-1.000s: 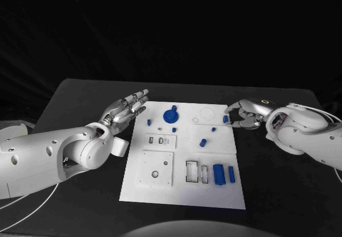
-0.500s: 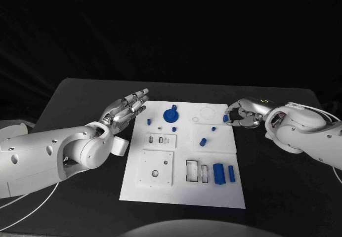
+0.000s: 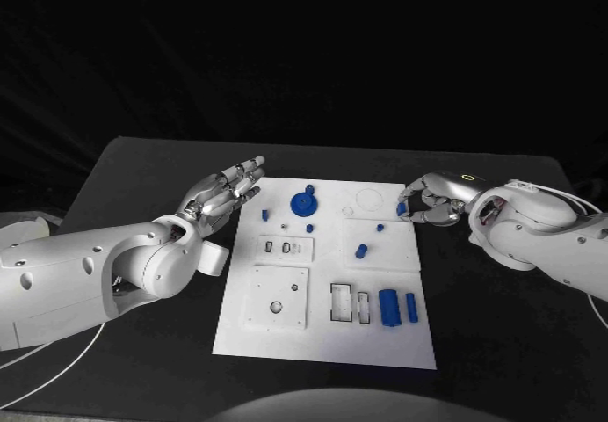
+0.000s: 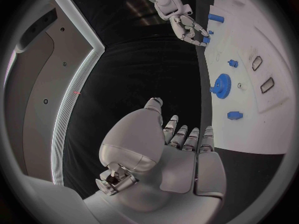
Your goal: Assemble the parts on the task board
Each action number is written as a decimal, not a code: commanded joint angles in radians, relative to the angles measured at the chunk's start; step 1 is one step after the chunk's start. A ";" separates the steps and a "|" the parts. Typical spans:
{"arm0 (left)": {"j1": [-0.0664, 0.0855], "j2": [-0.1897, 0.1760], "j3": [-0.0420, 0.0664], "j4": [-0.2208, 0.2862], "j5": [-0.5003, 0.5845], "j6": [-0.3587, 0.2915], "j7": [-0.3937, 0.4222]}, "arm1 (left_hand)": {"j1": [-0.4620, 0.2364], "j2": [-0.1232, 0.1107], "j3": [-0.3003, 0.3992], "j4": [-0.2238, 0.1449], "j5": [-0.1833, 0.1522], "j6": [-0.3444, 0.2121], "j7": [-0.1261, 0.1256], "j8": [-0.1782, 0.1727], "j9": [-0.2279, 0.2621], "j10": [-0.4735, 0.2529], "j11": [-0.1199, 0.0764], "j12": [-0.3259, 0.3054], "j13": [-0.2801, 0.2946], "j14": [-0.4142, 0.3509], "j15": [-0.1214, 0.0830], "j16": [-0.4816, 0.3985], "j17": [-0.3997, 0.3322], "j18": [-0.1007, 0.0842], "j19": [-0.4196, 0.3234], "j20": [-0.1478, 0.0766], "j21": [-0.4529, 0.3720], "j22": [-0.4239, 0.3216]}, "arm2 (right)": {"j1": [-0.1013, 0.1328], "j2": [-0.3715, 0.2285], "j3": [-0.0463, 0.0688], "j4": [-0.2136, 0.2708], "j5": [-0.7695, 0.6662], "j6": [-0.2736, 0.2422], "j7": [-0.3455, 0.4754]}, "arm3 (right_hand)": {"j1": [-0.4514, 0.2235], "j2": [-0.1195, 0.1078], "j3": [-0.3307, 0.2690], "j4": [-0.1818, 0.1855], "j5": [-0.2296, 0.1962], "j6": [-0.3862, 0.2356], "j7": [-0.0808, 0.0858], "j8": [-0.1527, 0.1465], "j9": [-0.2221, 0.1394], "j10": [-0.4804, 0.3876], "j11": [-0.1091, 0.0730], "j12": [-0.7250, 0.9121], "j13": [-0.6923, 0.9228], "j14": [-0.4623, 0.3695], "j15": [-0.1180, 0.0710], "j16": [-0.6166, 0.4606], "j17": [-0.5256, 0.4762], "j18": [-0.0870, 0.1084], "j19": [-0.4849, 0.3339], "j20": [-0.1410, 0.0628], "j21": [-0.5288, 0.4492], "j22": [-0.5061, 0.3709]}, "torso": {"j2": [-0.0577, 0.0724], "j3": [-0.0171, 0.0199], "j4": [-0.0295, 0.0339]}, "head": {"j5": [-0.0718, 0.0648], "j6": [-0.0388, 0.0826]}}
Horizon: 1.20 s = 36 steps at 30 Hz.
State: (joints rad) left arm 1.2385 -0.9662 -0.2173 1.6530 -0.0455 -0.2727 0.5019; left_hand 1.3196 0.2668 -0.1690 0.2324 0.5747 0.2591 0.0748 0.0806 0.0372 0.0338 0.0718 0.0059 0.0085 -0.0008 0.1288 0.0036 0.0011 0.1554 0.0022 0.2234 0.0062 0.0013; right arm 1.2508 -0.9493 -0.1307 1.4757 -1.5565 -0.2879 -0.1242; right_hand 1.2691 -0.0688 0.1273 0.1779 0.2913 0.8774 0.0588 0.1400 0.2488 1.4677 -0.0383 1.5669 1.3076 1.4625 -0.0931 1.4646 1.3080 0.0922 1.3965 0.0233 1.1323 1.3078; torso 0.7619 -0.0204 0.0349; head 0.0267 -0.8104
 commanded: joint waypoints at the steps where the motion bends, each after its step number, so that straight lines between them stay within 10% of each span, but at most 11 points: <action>1: 0.000 0.002 0.000 0.001 -0.001 0.024 0.007 | 0.010 -0.001 -0.001 -0.005 0.007 -0.001 0.004 0.006 0.000 -0.002 0.007 0.003 0.001 0.001 0.006 -0.004 -0.001 0.012 -0.002 0.007 -0.006 -0.001 | -0.001 0.003 0.000 -0.002 -0.006 -0.009 0.004 | 0.009 0.000 -0.001 -0.007 -0.009 0.008 -0.002 0.007 0.002 0.103 0.008 0.004 0.263 0.080 0.006 -0.005 0.170 -0.002 -0.002 0.004 -0.004 0.100 | 0.000 -0.0001 0.0004 | 0.000 -0.002; 36: 0.000 0.007 0.000 -0.002 -0.001 0.034 0.000 | 0.011 0.000 0.000 -0.006 0.007 -0.001 0.004 0.007 0.000 -0.002 0.008 0.003 0.001 0.001 0.008 -0.004 -0.001 0.012 -0.002 0.008 -0.006 -0.001 | -0.004 0.021 0.000 -0.015 -0.001 -0.043 0.017 | 0.043 0.019 -0.002 -0.030 -0.034 0.090 -0.016 0.072 0.090 0.103 -0.002 0.004 0.263 0.079 0.000 -0.010 0.165 -0.001 0.000 -0.001 -0.019 0.108 | 0.000 0.0005 -0.0005 | 0.004 -0.007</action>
State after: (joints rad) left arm 1.2382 -0.9609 -0.2175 1.6500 -0.0454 -0.2618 0.4957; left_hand 1.3196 0.2668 -0.1690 0.2325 0.5787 0.2591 0.0748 0.0806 0.0372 0.0337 0.0717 0.0058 0.0084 -0.0008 0.1288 0.0036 0.0012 0.1555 -0.0014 0.2270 0.0062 0.0015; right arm 1.2479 -0.9295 -0.1306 1.4615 -1.5555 -0.3060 -0.1185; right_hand 1.3049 -0.0490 0.1262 0.1544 0.2537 0.9610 0.0404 0.2086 0.3366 1.4678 -0.0382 1.5669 1.3074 1.4626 -0.0932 1.4591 1.3076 0.0922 1.3966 0.0233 1.1167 1.3074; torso 0.7621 -0.0198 0.0350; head 0.0290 -0.8156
